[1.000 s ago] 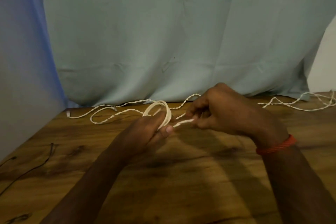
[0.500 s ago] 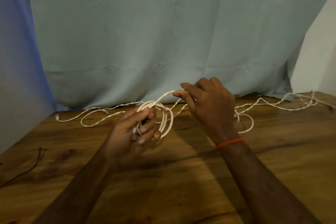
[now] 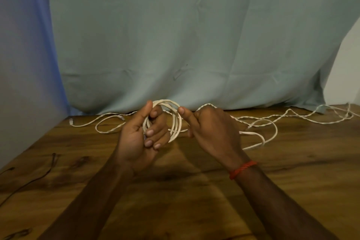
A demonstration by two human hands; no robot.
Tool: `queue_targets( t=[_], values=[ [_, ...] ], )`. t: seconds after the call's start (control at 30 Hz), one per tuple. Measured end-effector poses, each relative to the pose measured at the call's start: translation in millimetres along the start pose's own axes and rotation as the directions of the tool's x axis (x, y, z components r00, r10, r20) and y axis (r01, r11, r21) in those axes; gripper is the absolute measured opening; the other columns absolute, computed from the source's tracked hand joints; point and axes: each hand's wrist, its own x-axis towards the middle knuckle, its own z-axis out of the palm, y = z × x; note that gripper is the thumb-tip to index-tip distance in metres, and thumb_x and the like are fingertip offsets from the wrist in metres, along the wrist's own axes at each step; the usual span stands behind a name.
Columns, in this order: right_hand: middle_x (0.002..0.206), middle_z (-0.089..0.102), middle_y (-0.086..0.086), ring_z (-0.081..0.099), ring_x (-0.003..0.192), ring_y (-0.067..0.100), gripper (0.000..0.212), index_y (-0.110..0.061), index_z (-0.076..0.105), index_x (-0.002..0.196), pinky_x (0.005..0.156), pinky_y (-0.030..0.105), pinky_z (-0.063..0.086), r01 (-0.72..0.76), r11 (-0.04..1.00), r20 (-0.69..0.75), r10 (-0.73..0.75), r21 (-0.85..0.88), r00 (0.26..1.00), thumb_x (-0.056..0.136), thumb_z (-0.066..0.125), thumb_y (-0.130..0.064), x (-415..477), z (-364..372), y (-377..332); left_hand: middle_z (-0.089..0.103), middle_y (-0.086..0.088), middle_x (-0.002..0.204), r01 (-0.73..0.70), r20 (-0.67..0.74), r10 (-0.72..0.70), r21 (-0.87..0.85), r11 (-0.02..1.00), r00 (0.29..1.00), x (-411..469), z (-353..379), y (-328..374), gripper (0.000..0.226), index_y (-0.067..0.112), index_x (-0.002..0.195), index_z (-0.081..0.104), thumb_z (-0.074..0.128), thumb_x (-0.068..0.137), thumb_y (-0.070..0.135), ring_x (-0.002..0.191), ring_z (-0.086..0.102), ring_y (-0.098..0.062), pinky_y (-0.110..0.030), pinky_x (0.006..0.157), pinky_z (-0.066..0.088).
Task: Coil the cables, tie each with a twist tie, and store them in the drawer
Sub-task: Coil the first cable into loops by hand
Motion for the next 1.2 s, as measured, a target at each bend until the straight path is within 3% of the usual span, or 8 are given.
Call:
queue_targets(
  t=[0.13,0.3,0.47,0.6,0.8,0.93,1.03,1.2],
  values=[
    [0.058,0.056,-0.004,0.055,0.058,0.014,0.073,-0.021,0.066,0.062,0.057,0.034,0.043,0.215,0.973,-0.018,-0.214,0.079,0.977,0.090,0.030,-0.077,4.2,-7.5,4.4,0.020,0.008,0.047,-0.041,-0.031,0.038,-0.100,0.994,0.999,0.8,-5.4,3.6,0.037,0.019,0.070,0.047,0.036,0.102,0.036,0.033,0.015,-0.008,-0.021,0.038,0.018],
    [0.094,0.065,0.000,0.062,0.077,0.017,0.036,-0.021,0.071,0.115,0.056,0.030,0.047,0.481,0.875,-0.073,-0.483,-0.053,0.872,0.096,0.053,-0.046,16.5,-9.5,43.2,0.033,0.007,0.043,-0.125,-0.201,0.099,-0.122,0.985,0.975,0.1,-9.8,12.2,0.043,0.021,0.068,0.046,0.032,0.104,0.040,0.034,0.015,-0.009,-0.019,0.037,0.019],
    [0.084,0.065,0.002,0.064,0.072,0.027,0.020,-0.025,0.073,0.102,0.053,0.036,0.050,0.373,0.906,-0.108,-0.399,-0.202,0.911,0.093,0.060,-0.037,17.6,-3.3,64.3,0.035,0.008,0.047,-0.177,-0.272,0.127,-0.167,0.970,0.954,-0.2,-8.3,14.7,0.044,0.020,0.069,0.049,0.034,0.104,0.041,0.033,0.032,-0.005,-0.018,0.041,0.028],
    [0.083,0.068,0.003,0.065,0.078,0.028,0.018,-0.029,0.071,0.098,0.057,0.035,0.048,0.390,0.872,0.144,-0.363,-0.295,0.921,0.096,0.057,-0.041,9.9,5.7,42.5,0.052,0.002,0.061,-0.246,-0.398,0.161,-0.173,0.954,0.903,0.8,-2.5,16.3,0.045,0.018,0.070,0.053,0.039,0.101,0.046,0.050,0.050,-0.010,-0.022,0.054,0.049],
    [0.069,0.067,0.000,0.065,0.058,0.023,0.014,-0.024,0.065,0.084,0.047,0.028,0.021,0.586,0.753,0.192,-0.554,-0.301,0.810,0.091,0.067,-0.036,-6.0,16.2,1.0,0.073,-0.013,0.088,-0.235,-0.323,0.333,0.308,0.922,0.886,2.6,-2.9,14.1,0.041,0.018,0.085,0.044,0.024,0.102,0.051,0.053,0.052,-0.015,-0.022,0.051,0.035],
    [0.065,0.067,0.003,0.063,0.050,0.027,0.023,-0.021,0.047,0.098,0.042,0.026,0.025,0.685,0.707,0.140,-0.670,-0.177,0.729,0.092,0.062,-0.037,-8.5,10.6,-9.7,0.072,-0.014,0.090,-0.242,-0.208,0.414,0.553,0.797,0.886,4.1,-0.7,3.0,0.039,0.014,0.088,0.045,0.028,0.102,0.046,0.067,0.065,-0.020,-0.024,0.057,0.048],
    [0.066,0.069,0.002,0.064,0.049,0.028,0.043,-0.020,0.065,0.084,0.045,0.025,0.027,0.684,0.705,0.191,-0.656,-0.188,0.730,0.095,0.035,-0.049,-6.1,14.0,-5.0,0.075,0.008,0.083,-0.220,-0.103,0.441,0.753,0.620,0.891,-1.6,6.0,-10.8,0.029,0.015,0.100,0.048,0.027,0.106,0.034,0.074,0.069,-0.003,-0.015,0.064,0.051],
    [0.084,0.071,0.008,0.064,0.056,0.030,0.043,-0.017,0.070,0.083,0.044,0.033,0.046,0.678,0.733,0.238,-0.668,0.049,0.705,0.094,0.042,-0.048,-6.8,7.3,-7.1,0.063,0.002,0.071,-0.150,0.153,0.480,0.988,-0.044,0.864,-11.7,-4.8,-21.2,0.045,0.022,0.116,0.043,0.031,0.098,0.062,0.062,0.063,-0.013,-0.038,0.050,0.051]
  ],
)
